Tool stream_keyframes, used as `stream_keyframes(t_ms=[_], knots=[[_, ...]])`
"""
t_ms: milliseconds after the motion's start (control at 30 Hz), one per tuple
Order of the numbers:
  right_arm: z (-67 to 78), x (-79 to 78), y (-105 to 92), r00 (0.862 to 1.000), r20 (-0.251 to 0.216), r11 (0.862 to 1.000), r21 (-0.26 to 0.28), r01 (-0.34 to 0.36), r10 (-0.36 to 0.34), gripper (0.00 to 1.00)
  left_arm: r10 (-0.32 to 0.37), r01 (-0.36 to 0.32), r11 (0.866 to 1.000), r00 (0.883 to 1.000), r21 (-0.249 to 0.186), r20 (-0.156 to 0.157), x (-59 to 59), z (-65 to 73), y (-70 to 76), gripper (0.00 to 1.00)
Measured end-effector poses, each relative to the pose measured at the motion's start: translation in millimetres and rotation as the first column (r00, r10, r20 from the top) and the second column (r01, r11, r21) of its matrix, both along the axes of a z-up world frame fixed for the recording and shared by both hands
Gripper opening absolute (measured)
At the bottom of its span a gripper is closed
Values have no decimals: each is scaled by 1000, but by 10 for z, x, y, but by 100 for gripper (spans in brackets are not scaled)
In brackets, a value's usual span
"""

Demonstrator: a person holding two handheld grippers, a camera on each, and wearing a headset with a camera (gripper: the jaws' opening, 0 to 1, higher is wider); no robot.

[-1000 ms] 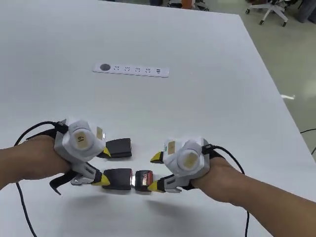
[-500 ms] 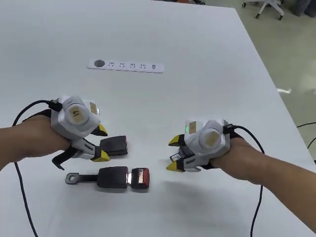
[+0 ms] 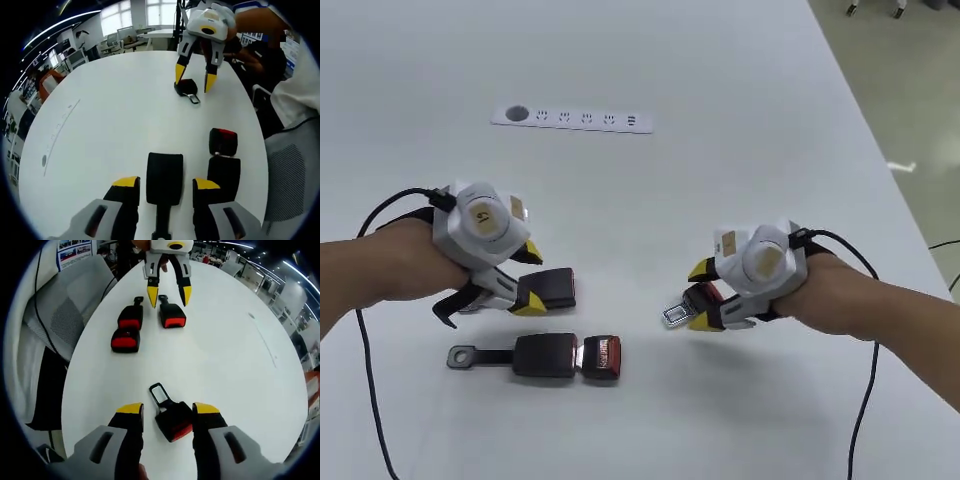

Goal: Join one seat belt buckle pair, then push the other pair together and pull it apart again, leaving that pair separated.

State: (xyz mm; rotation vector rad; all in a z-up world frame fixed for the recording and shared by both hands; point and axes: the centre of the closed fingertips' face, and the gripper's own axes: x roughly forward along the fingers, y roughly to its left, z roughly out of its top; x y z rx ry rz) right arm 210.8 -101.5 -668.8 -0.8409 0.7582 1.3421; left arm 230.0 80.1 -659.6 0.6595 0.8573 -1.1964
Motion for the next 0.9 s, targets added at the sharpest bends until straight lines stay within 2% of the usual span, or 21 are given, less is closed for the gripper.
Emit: stream_keyframes(t_ms=[100, 133, 333, 467, 533, 600, 700, 800, 900], knots=[[-41, -5, -30, 1000, -10, 1000, -9, -11, 11, 38, -29, 29, 1000, 999, -4, -25, -50, -10, -33, 43], [-71, 17, -59, 1000, -14, 1000, -17, -13, 13, 38, -39, 39, 999, 999, -3, -24, -65, -22, -46, 42], [-122, 48, -157, 999, 10, 997, -62, -36, 37, 34, -52, 52, 999, 998, 8, -46, -29, -170, -7, 42], [-160, 50, -265, 1000, -2, 997, -75, -17, 17, 32, -61, 62, 998, 997, 12, -56, -47, -187, -10, 41], [-179, 51, -303, 1000, -9, 997, -77, -3, 3, 32, -55, 56, 998, 996, 22, -75, -48, -233, 16, 40], [-192, 78, -325, 1000, -9, 997, -71, 10, -11, 33, -61, 63, 998, 996, 26, -65, -40, -229, 19, 39], [-191, 76, -324, 1000, 7, 997, -74, 22, -21, 33, -74, 76, 997, 995, 26, -68, -43, -252, 7, 38], [-200, 85, -324, 999, -9, 997, -62, 41, -41, 33, -105, 107, 994, 993, 35, -50, -31, -244, -8, 35], [-208, 86, -322, 999, -12, 997, -60, 45, -46, 33, -114, 116, 992, 992, 42, -54, -35, -271, -14, 35]])
